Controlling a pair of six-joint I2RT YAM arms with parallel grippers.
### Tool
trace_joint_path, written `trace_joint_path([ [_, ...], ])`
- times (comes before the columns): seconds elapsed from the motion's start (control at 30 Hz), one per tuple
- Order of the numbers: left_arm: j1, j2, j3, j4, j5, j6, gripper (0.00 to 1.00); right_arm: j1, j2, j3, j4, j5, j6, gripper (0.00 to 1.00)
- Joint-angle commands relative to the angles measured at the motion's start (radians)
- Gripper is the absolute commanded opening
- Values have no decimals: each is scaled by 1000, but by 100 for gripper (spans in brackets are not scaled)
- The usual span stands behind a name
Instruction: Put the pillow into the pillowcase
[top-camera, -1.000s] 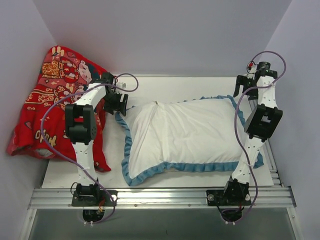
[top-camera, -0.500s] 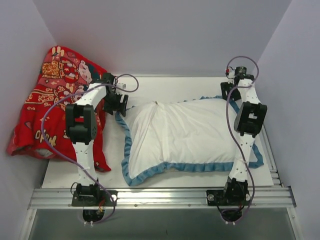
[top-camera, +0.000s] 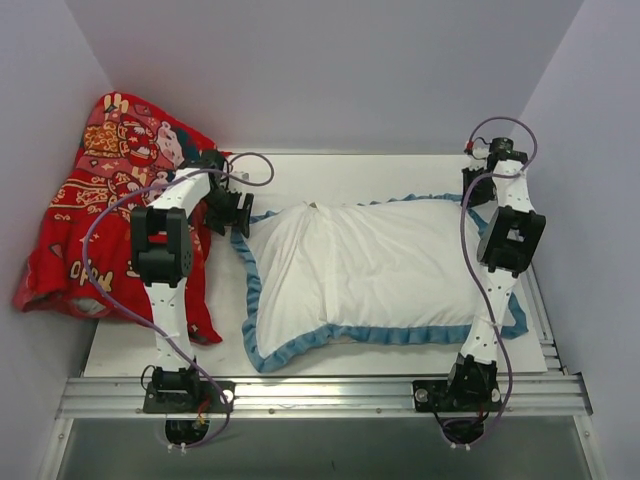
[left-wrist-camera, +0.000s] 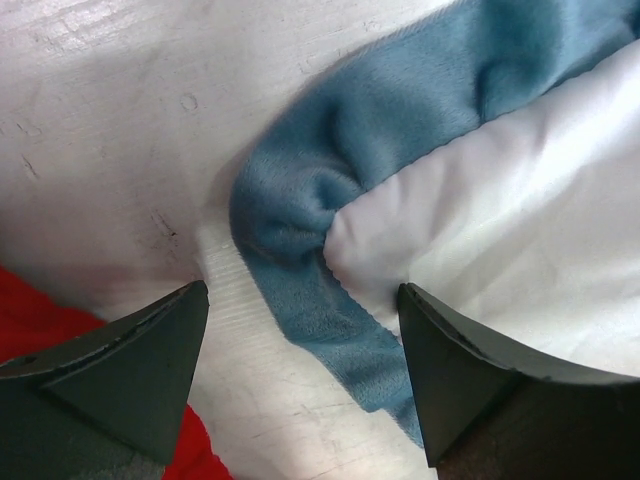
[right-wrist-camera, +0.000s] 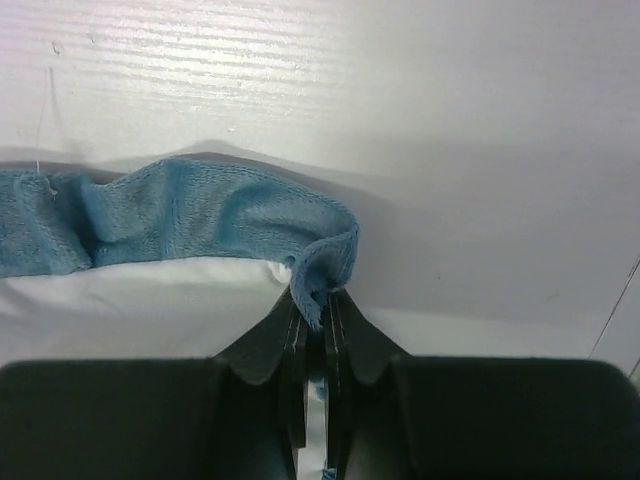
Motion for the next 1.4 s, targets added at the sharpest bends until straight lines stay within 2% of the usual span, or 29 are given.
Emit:
trace_joint_path([
  [0.0,4,-19,25,-19,-13,-9,85,-6,-46,-42,-78,-25,-25,0],
  [0.13,9,-75,-13,31,-3,-20,90,-10,-116,-54,-61,-61,-24,0],
  [0.23,3,-28,29,59,46,-21,91,-16,-154,-65,-60,-106,-9,0],
  [0.37,-37,72,117,70,71,-34,85,-20,-199,-89,-61,-135,4,0],
  [0.47,-54,115,132,64,127,-24,51,-24,-245,-99,-61,-163,31,0],
  [0.5,-54,115,138,59,148,-17,18,-30,-262,-100,-61,-172,39,0],
  [0.57,-51,78,161,56,169,11,0,-42,-312,-91,-60,-204,70,0],
  [0.7,-5,-48,258,59,278,52,0,-102,-433,-65,-58,-276,152,0],
  [0.83,44,-190,364,64,320,100,0,-214,-542,-71,-49,-342,231,0],
  [0.97,130,-328,315,177,329,62,0,-308,-653,-134,-40,-413,291,0],
  [1.1,237,-478,145,327,338,-12,0,-415,-808,-293,2,-447,327,0],
  [1.23,256,-549,73,418,329,22,0,-501,-882,-378,100,-477,438,0],
  [1.3,257,-556,100,453,309,5,0,-510,-897,-350,109,-494,467,0],
  [1.37,223,-545,175,440,431,3,0,-521,-908,-297,127,-532,539,0],
])
